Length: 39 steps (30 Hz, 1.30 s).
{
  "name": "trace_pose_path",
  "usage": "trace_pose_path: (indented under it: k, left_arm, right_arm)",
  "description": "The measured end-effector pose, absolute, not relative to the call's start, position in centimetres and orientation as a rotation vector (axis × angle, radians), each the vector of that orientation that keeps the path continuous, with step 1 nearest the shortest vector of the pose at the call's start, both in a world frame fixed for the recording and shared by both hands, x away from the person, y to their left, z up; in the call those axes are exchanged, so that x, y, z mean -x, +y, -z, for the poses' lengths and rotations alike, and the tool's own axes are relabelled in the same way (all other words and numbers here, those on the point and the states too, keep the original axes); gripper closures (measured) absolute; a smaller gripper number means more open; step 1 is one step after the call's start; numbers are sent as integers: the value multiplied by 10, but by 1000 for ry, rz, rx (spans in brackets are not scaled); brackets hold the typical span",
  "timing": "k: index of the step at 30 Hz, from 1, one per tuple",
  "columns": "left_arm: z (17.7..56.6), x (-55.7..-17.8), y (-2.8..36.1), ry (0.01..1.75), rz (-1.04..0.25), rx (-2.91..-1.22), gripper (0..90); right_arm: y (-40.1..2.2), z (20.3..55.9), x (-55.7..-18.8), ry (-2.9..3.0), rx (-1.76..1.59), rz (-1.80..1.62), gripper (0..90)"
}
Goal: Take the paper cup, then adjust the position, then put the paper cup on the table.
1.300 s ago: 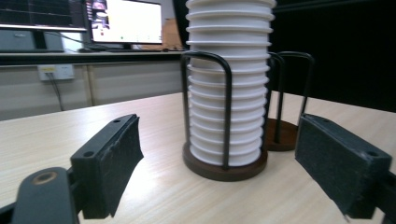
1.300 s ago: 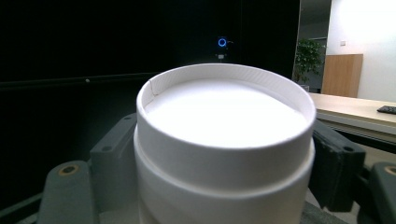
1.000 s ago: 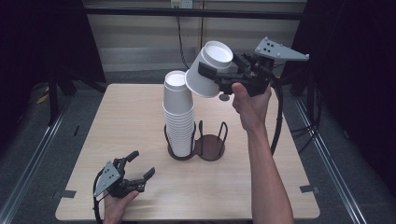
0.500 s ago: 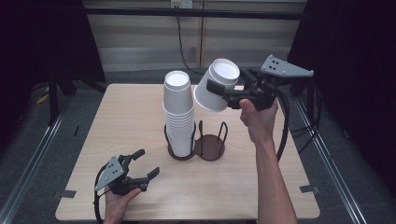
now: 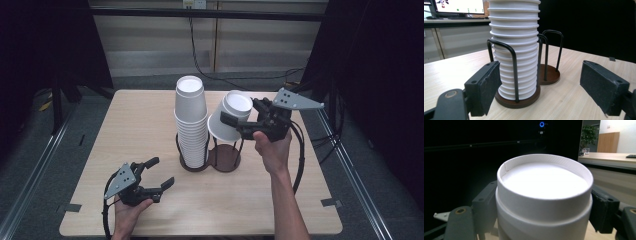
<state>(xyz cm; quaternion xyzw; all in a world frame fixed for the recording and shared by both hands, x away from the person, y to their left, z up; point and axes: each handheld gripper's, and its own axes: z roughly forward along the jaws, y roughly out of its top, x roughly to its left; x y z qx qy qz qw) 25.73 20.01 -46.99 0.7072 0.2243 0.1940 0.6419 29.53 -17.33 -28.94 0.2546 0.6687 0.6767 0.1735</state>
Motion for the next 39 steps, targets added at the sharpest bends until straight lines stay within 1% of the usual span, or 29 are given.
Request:
trace_pose_path:
  k: [13, 25, 39]
  left_arm:
    - [466, -255, 189, 461, -424, -1619, 165]
    - [462, -254, 184, 429, -413, -1626, 164]
    - [459, -252, 175, 387, -364, -1614, 159]
  right_arm:
    - [-168, 331, -284, 1943, -760, -1931, 226]
    - [-159, 354, -277, 1977, -756, -1945, 226]
    - [-147, 380, -270, 2022, -744, -1969, 227]
